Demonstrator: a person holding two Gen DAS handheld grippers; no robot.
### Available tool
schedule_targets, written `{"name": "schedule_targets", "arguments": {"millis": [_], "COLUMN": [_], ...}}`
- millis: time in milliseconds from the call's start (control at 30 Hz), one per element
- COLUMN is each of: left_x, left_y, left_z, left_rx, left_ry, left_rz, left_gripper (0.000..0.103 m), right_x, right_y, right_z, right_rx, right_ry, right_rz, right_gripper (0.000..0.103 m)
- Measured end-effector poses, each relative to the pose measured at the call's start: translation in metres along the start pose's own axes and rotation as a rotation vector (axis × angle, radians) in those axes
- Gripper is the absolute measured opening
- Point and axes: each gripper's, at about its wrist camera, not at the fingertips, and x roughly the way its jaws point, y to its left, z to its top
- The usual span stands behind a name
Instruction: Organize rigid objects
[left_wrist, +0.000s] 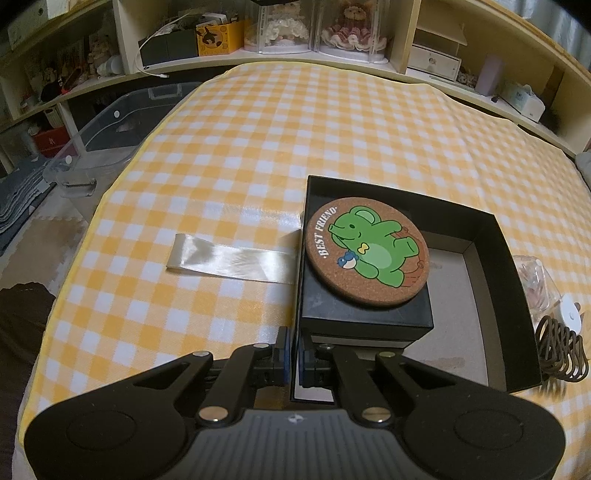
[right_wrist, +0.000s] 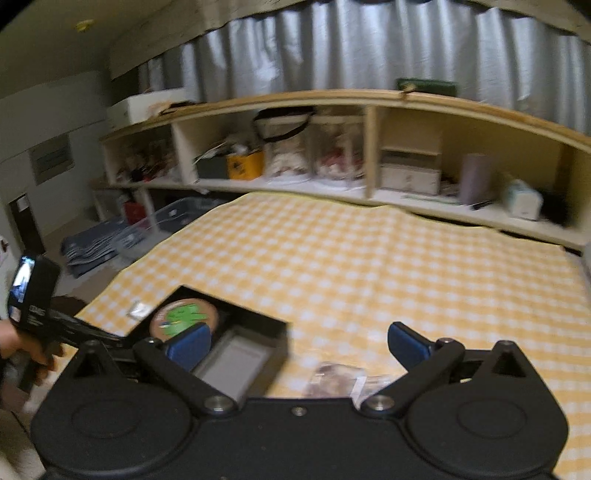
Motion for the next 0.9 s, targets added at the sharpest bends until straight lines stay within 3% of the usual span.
{"name": "schedule_targets", "arguments": {"millis": [200,400,567,767,900], "left_x": [-0.003,-0.006,-0.007,-0.009,-0.009], "left_y": [-0.002,-0.004,-0.006,-0.008,-0.009], "left_z": [0.000,0.000,0.000,0.001,0.001], "left_rx": [0.005,0.025,0.039,0.057,0.063], "left_ry": [-0.007,-0.011,-0.010,-0.015,-0.014], "left_rz": [0.006,0.022,0.031,0.042,0.047], "left_gripper": [0.003,0.003,0.003,0.003,0.003], "right_x": [-0.002,0.020,0.041,0.064,0.077], "right_y": [-0.052,-0.105,-0.127,-0.145,-0.149], "right_z": [-0.024,-0.054,-0.078,-0.097,-0.101], "right_rx": [-0.041,-0.078,-0.113,-0.004,0.058], "right_ry": [0.007,0.121,0.196,0.278,0.281], "right_rz": [-0.068,-0.113,-0.106,0.037,0.066], "right_gripper": [0.103,0.103,0.103,0.103,0.103]}}
